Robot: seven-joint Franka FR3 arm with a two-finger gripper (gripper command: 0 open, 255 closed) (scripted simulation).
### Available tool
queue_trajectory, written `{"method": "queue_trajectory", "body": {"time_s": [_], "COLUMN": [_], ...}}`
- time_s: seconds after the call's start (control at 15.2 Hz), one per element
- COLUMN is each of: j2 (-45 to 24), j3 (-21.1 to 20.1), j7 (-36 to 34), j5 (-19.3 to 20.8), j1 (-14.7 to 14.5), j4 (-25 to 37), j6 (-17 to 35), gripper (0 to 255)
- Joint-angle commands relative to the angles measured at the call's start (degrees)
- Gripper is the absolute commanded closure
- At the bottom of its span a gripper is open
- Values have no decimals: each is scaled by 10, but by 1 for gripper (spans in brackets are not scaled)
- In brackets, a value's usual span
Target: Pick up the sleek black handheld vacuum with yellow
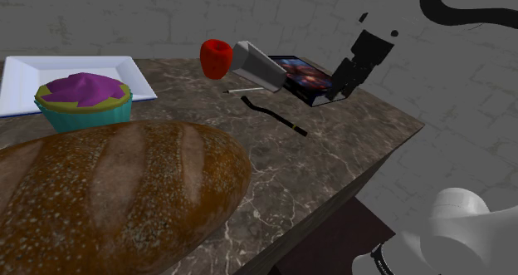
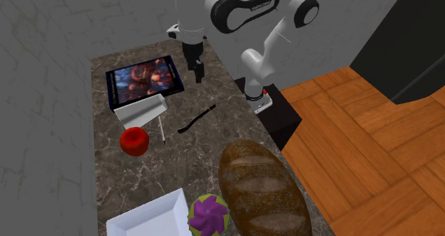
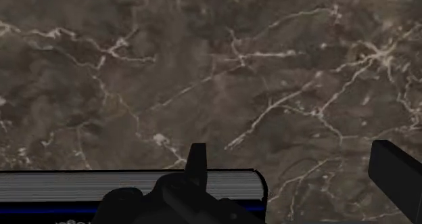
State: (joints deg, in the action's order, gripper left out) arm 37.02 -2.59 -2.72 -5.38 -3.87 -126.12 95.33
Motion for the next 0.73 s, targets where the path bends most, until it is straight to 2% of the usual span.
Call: {"method": "queue_trajectory", "body": {"time_s": [0.0, 0.66], "j2": [-26, -183], "j3": [-14, -87], "j7": [0, -8], "j5": [-9, -34], "j1": [-13, -67], "j4": [14, 143], "j6": [7, 16], "gripper": [0, 0]}}
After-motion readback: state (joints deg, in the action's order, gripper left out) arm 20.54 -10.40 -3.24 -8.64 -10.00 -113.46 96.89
